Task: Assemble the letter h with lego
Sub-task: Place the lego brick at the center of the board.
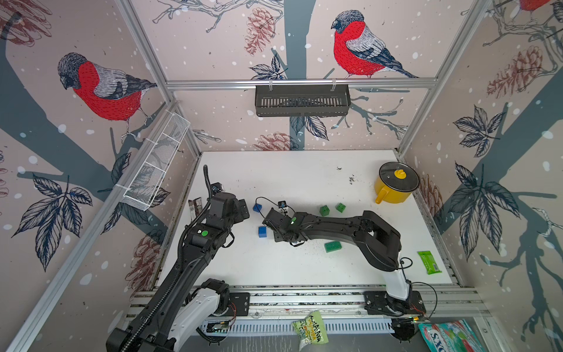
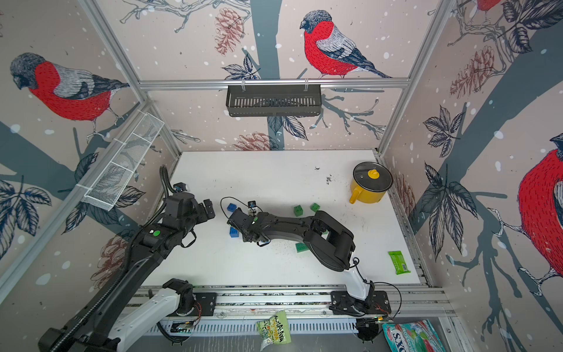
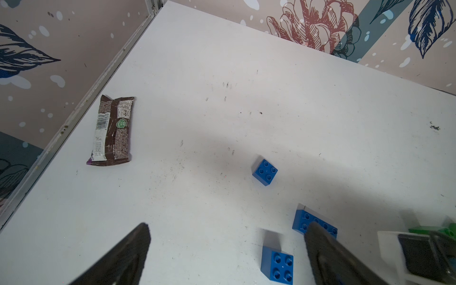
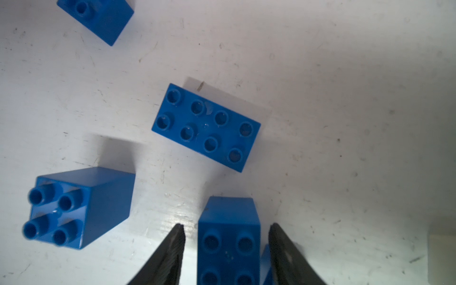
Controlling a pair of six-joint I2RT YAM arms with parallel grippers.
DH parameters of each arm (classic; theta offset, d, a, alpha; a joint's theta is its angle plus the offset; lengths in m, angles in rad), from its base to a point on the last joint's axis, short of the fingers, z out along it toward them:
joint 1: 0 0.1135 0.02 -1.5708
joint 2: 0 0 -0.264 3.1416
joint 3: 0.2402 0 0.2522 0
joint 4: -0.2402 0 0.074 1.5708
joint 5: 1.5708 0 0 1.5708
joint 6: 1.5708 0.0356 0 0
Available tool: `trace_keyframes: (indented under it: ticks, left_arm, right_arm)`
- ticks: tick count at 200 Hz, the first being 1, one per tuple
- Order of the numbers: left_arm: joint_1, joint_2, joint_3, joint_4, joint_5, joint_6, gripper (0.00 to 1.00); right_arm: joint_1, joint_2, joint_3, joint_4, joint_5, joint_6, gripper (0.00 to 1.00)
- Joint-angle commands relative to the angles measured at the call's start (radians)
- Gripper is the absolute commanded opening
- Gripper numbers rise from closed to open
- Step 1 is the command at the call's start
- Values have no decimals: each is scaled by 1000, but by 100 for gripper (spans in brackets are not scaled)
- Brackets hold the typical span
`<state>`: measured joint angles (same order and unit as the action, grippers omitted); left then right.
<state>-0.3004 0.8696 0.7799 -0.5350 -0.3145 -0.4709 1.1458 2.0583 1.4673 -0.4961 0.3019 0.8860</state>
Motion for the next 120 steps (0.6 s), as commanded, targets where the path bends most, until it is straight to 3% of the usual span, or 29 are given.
trace_keyframes:
  ticks: [1,57,73,92,120]
  left_arm:
    - [0,2,2,19,-6,9,98]
    - [-1,15,2,20,-4,7,98]
    - [-1,26,2,20,2,7,98]
    - [-1,46,4,29,37,27,98]
    - [0,72,5,71,165,90,98]
  right_arm:
    - [7,-12,10,-10,5,-4,61]
    - [-19,-92,-24,3,-10,-35,68]
    - [-41,-174,-80,45,-16,-82,77]
    - [-54,-296,-153,99,6,-161,100]
    - [-112,-438,-224,123,26,-268,100]
